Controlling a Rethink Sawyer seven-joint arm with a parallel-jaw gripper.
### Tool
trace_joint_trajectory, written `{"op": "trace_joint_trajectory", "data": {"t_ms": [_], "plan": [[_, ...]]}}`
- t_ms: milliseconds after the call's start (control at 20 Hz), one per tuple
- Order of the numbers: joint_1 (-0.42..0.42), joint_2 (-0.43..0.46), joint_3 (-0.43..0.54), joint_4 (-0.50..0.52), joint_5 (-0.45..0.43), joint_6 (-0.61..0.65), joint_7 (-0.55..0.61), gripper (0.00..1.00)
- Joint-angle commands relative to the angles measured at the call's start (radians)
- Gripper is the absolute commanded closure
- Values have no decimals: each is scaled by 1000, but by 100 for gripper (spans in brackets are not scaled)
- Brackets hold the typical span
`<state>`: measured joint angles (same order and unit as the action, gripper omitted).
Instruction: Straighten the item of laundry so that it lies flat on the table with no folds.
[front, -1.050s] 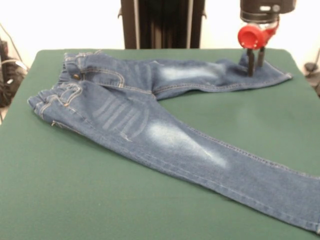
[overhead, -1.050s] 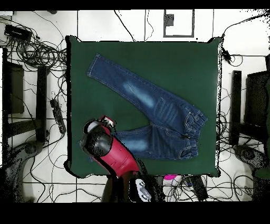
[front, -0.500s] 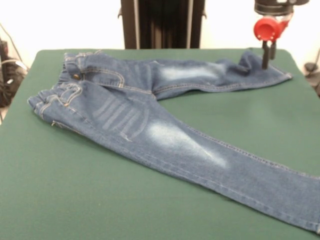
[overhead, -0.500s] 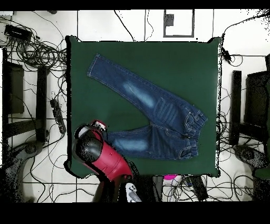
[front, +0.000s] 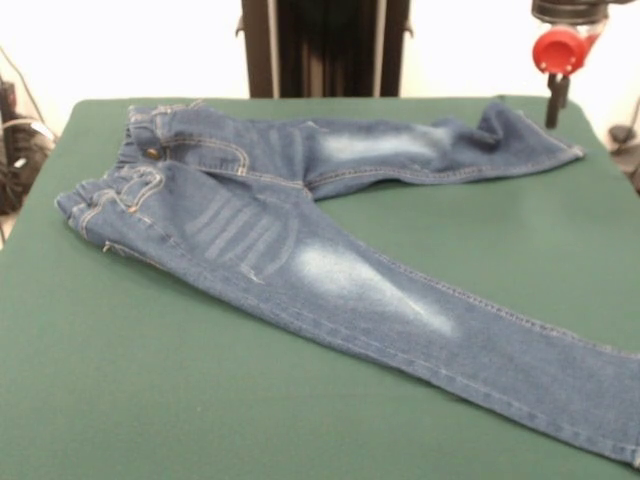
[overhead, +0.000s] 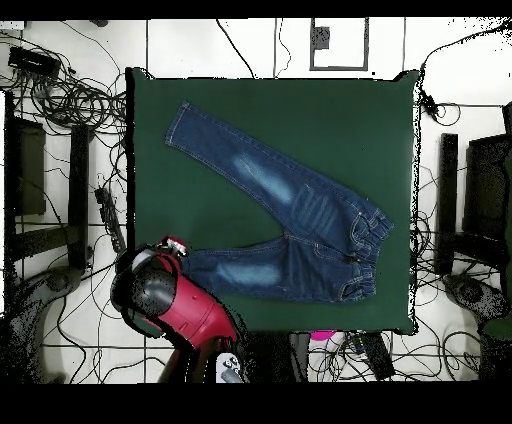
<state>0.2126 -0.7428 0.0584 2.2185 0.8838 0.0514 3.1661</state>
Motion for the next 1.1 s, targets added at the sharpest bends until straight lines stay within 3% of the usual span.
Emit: {"op": "trace_joint_trajectory", "data": {"t_ms": [50,1100], "plan": [[12,17,14,-35,36,121,167,0],[-57,16,90,9,20,44,147,0]]}}
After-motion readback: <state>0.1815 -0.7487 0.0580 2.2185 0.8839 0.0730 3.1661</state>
